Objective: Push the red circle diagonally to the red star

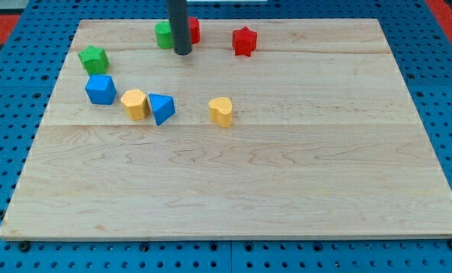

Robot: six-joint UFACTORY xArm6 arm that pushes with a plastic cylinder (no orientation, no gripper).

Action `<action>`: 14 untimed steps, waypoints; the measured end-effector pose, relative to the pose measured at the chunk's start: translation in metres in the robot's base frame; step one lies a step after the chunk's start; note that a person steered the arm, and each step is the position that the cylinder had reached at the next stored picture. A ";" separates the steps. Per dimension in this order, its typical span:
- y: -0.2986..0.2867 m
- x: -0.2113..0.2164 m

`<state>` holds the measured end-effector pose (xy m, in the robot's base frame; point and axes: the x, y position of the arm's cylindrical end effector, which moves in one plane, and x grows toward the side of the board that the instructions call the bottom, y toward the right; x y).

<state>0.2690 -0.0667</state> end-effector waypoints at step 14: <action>0.007 -0.016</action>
<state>0.2528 -0.0595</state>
